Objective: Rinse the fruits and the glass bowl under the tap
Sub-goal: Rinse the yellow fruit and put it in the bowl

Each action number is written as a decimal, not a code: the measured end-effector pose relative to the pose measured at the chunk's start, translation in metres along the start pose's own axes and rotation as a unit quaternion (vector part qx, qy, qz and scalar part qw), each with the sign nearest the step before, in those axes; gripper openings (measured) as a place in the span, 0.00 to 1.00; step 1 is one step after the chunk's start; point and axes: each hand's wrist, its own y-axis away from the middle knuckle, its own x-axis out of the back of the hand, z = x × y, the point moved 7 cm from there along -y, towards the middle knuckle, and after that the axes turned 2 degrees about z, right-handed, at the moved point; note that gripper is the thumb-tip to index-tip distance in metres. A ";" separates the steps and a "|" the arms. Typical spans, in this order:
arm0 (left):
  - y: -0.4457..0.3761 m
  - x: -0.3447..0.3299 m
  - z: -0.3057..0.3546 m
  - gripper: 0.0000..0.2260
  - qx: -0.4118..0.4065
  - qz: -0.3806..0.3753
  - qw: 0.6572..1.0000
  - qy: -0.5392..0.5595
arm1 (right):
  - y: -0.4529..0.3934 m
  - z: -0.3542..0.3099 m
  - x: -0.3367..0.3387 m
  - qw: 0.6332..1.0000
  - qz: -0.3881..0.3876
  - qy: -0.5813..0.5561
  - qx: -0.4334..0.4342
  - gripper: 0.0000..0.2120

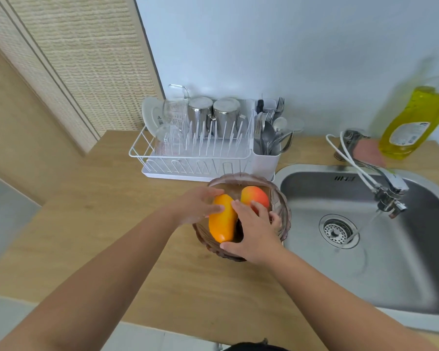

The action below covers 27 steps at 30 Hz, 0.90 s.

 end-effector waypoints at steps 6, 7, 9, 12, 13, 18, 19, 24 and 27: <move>-0.007 0.000 -0.003 0.27 -0.004 -0.007 1.000 -0.020 | -0.005 -0.002 -0.005 0.999 0.009 0.039 -0.019 0.46; -0.008 0.000 -0.002 0.27 -0.004 -0.007 1.000 -0.024 | -0.006 -0.003 -0.005 0.999 0.011 0.047 -0.019 0.46; -0.009 0.000 -0.002 0.27 -0.004 -0.008 1.000 -0.030 | -0.007 -0.004 -0.006 0.998 0.011 0.065 -0.016 0.46; -0.012 -0.003 -0.002 0.27 -0.009 -0.018 0.999 -0.048 | -0.007 -0.005 -0.008 0.997 0.009 0.080 -0.015 0.46; -0.013 -0.003 -0.002 0.27 -0.010 -0.021 0.998 -0.051 | -0.007 -0.004 -0.008 0.997 0.011 0.078 -0.015 0.45; -0.015 -0.001 -0.003 0.27 -0.019 -0.020 0.998 -0.053 | -0.005 -0.003 -0.008 0.997 0.021 0.067 -0.013 0.45; -0.014 -0.002 -0.002 0.27 -0.024 -0.019 0.998 -0.055 | -0.005 -0.003 -0.008 0.998 0.022 0.066 -0.010 0.44; -0.012 -0.002 -0.006 0.27 -0.040 0.008 0.998 -0.058 | -0.002 -0.001 -0.004 0.998 0.036 0.041 0.003 0.42; -0.009 -0.004 -0.006 0.26 -0.050 0.024 0.996 -0.075 | 0.002 0.001 -0.001 0.999 0.040 0.030 0.007 0.41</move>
